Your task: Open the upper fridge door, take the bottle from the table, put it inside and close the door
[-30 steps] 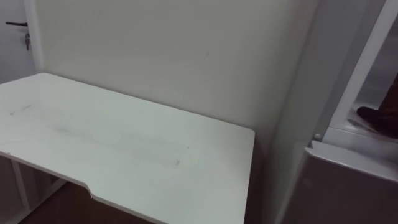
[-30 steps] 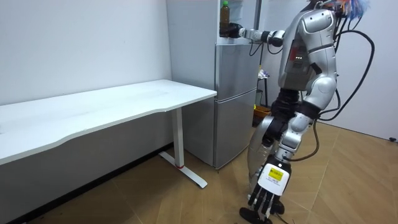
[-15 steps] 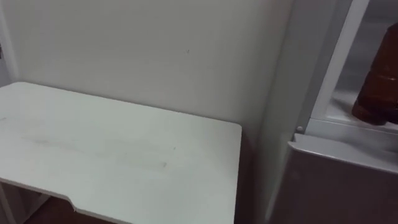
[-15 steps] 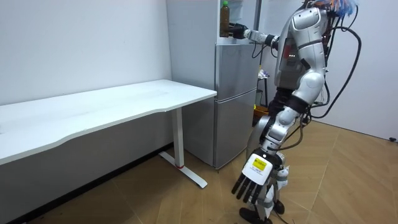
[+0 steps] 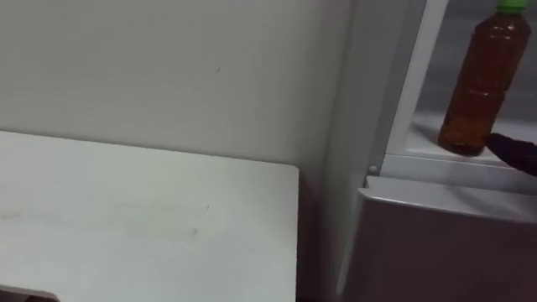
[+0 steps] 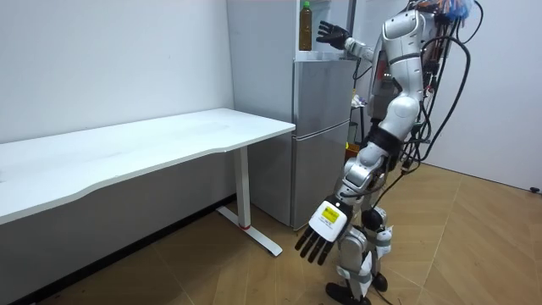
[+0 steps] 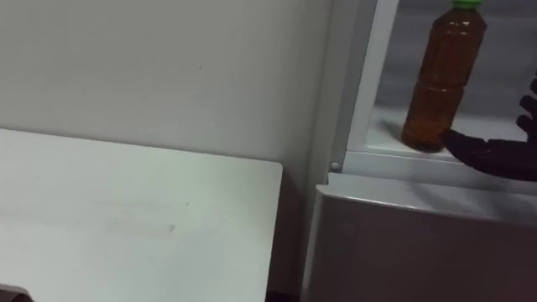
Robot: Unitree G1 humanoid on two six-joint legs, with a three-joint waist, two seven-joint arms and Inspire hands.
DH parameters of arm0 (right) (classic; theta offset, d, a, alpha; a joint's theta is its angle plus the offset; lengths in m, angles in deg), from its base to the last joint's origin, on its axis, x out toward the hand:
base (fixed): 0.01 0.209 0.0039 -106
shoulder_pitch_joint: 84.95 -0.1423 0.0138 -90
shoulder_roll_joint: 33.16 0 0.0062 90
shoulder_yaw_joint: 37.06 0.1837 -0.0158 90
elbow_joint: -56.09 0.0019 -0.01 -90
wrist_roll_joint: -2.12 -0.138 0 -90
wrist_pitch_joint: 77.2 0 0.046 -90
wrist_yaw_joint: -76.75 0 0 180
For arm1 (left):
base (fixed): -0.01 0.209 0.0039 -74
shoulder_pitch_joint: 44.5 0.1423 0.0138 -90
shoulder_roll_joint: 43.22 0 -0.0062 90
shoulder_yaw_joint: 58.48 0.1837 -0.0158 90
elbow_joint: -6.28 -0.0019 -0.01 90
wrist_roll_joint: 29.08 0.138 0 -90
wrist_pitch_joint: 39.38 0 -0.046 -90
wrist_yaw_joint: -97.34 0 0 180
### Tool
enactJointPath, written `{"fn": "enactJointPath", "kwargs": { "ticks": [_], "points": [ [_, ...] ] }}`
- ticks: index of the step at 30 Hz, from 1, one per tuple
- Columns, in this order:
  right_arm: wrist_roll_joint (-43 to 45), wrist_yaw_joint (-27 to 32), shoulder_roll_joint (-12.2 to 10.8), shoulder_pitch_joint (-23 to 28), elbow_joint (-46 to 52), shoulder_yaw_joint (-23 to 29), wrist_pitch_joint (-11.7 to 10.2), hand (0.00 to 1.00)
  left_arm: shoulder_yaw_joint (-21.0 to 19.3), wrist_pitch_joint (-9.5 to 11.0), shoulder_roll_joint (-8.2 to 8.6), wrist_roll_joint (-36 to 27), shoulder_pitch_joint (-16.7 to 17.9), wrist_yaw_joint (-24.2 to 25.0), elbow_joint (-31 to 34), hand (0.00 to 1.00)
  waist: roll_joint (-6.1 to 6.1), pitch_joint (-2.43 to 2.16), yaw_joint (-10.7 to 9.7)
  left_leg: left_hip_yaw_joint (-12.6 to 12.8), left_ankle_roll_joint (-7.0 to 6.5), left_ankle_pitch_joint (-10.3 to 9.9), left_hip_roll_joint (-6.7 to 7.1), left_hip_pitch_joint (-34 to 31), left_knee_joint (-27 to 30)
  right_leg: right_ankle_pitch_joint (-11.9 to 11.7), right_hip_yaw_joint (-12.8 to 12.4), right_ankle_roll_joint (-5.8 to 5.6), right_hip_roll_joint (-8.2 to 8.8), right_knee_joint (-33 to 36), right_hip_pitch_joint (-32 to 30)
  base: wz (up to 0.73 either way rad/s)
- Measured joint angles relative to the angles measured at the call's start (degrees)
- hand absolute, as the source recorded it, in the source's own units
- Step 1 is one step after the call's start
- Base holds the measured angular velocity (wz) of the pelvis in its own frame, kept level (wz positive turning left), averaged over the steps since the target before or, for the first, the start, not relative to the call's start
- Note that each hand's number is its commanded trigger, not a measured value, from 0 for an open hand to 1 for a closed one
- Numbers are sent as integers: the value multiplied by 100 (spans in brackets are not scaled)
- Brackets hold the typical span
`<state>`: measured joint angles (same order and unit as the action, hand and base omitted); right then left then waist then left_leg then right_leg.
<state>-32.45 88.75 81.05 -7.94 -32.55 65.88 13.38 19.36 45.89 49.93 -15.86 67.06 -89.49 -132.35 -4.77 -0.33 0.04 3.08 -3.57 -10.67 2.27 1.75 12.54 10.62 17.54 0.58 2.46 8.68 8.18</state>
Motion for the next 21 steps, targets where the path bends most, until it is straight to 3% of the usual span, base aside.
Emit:
{"fn": "enactJointPath", "kwargs": {
  "ticks": [4, 8, 9, 12, 13, 16, 21],
  "points": [
    [183, 121, -528, 490, 992, 96, -252, 0, 1, 183, 30, -1, -112, -53, -307, 0, 28, 33, 47, 89, 3, -12, -29, 70, -42, 0, -104, 0, -11, 10, -3, -14],
    [162, 217, -814, 581, 1151, 101, -388, 0, 78, 278, 55, 20, -80, -156, -323, 0, 57, 29, 39, 162, 5, -80, -60, 67, 42, 10, -229, -6, -35, 1, -61, -14],
    [162, 291, -890, 612, 1281, 154, -412, 0, 103, 322, 89, 42, -67, -181, -342, 0, 99, 31, 43, 176, -1, -103, -65, 49, 84, 12, -284, -8, -47, 2, -85, -8],
    [374, 462, -1223, 1076, 1764, 236, -882, 0, 206, 491, 123, 96, -79, -229, -429, 0, 210, 24, 16, 189, -16, -136, -67, 3, 115, -3, -325, -23, -57, 3, -85, -2],
    [619, 523, -1457, 1347, 1860, 237, -1078, 0, 244, 546, 138, 105, -76, -326, -441, 0, 240, 22, 17, 218, -17, -139, -73, 17, 104, -10, -325, -24, -55, 13, -86, -5],
    [1259, 785, -1962, 1867, 1946, 229, -1216, 0, 383, 691, 282, 125, -144, -542, -604, 0, 415, 18, 11, 293, -34, -153, -81, 41, 69, -14, -343, -28, -42, 129, -145, -15],
    [2483, 1416, -2313, 2290, 1951, 99, -1299, 0, 602, 806, 369, 134, -251, -664, -653, 0, 636, -5, -35, 501, -38, -140, -100, -24, 8, -7, -499, -31, -45, 277, -362, -26]
  ]
}}
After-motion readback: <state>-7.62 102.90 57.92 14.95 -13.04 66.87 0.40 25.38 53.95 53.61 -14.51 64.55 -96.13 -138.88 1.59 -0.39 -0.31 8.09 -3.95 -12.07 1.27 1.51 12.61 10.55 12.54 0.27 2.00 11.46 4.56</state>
